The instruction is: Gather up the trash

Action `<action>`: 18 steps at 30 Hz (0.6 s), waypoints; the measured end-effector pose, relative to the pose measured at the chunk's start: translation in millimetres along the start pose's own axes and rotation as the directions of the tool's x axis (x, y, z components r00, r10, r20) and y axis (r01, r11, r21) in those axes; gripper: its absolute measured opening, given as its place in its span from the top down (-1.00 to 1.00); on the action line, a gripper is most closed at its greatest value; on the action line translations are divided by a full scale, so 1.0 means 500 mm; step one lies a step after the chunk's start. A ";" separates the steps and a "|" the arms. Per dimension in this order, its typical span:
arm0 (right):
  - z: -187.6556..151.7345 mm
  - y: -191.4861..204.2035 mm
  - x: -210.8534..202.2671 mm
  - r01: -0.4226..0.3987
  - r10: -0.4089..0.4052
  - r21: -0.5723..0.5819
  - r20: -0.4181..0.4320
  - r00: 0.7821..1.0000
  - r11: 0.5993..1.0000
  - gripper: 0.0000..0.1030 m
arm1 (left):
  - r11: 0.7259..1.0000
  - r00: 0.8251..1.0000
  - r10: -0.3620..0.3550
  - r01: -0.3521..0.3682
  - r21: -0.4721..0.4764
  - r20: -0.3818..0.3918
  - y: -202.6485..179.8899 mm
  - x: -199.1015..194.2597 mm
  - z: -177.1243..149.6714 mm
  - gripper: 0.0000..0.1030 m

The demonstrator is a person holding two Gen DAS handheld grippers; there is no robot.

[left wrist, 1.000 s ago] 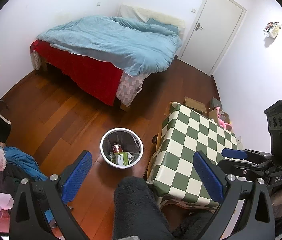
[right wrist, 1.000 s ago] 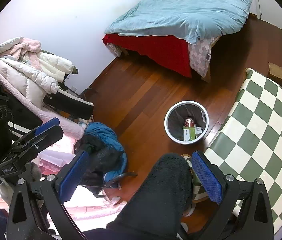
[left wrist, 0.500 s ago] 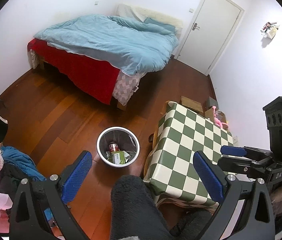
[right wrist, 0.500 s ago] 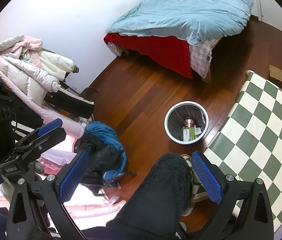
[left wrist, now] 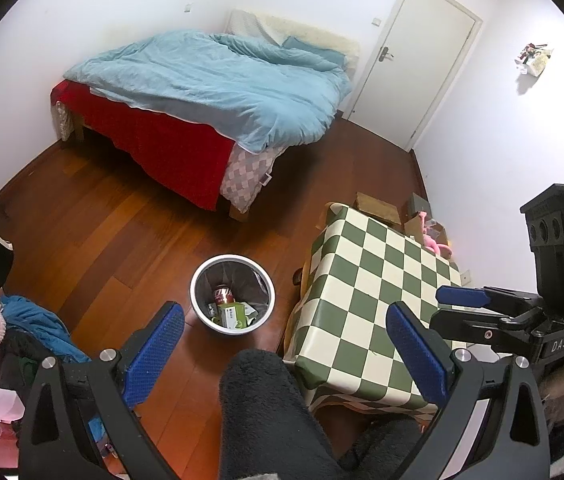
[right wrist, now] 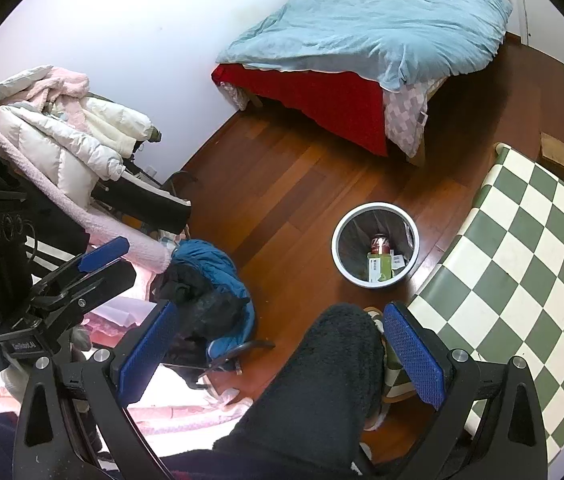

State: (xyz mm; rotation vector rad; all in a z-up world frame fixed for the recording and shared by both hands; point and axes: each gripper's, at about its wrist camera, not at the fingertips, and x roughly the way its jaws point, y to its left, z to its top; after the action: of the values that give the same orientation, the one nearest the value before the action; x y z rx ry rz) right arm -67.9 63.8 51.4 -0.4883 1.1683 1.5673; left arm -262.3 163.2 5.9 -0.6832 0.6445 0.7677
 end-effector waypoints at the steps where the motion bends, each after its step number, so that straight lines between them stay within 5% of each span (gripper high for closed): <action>1: 0.000 0.001 -0.003 -0.001 0.001 -0.003 0.001 1.000 1.000 -1.00 | 1.000 1.000 -0.001 0.001 0.001 0.000 0.000 0.000 0.000 -1.00; 18: -0.008 0.008 -0.016 -0.006 0.005 -0.026 -0.013 1.000 1.000 -1.00 | 1.000 1.000 -0.006 0.006 0.000 -0.001 -0.001 -0.002 0.000 -1.00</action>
State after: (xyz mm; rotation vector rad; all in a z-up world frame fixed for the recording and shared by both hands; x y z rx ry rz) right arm -69.8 56.6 57.8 -0.5137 1.1615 1.5879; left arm -262.6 162.7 6.8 -0.6854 0.6426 0.7616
